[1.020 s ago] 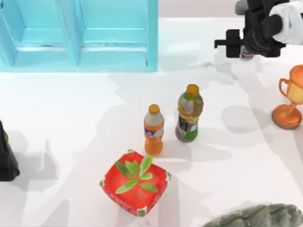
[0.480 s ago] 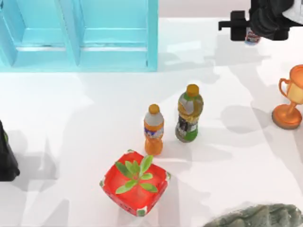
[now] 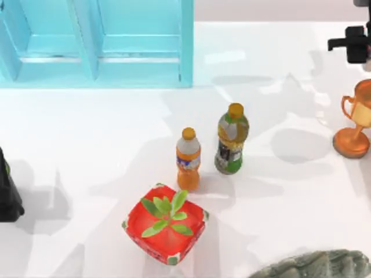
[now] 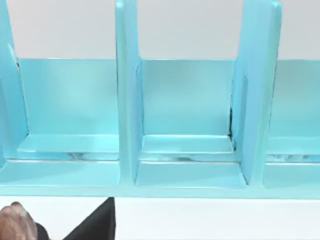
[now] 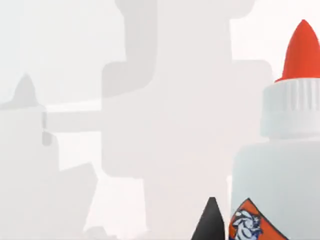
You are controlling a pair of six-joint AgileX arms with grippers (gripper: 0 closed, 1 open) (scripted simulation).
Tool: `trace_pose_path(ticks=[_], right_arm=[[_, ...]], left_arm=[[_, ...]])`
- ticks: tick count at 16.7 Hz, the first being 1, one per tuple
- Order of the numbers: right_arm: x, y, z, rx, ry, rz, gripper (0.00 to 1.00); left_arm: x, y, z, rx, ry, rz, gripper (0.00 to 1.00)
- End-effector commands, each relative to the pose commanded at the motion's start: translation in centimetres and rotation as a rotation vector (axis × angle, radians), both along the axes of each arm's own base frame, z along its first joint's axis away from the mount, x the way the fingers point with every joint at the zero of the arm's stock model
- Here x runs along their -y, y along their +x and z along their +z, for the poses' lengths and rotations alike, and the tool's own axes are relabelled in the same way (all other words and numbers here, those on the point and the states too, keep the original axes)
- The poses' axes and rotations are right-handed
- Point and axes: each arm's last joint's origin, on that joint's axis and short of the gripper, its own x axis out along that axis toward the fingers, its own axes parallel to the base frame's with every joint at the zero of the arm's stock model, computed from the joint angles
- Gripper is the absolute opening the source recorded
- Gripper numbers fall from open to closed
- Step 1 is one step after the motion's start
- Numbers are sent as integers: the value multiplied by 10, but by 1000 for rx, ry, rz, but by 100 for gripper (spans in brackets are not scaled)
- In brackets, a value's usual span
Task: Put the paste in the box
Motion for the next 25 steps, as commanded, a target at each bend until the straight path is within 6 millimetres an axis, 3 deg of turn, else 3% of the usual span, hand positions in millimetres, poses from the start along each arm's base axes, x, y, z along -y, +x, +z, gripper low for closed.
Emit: trace_pose_path(ticks=[4, 8, 11, 15, 17, 22, 25], right_arm=[[68, -43, 31, 2, 2, 12, 0], [124, -104, 52, 1, 7, 19, 0], [153, -153, 55, -12, 22, 11, 0], [169, -203, 45, -48, 69, -5, 0], [170, -212, 42, -57, 84, -8, 0], [170, -210, 41, -59, 84, -6, 0], [171, -204, 27, -58, 84, -7, 0]], left_arm=[[0, 0, 0, 0, 0, 0, 100], [0, 0, 0, 0, 0, 0, 100], [0, 0, 0, 0, 0, 0, 100], [0, 0, 0, 0, 0, 0, 100], [0, 0, 0, 0, 0, 0, 100], [0, 0, 0, 0, 0, 0, 100], [0, 0, 0, 0, 0, 0, 100]])
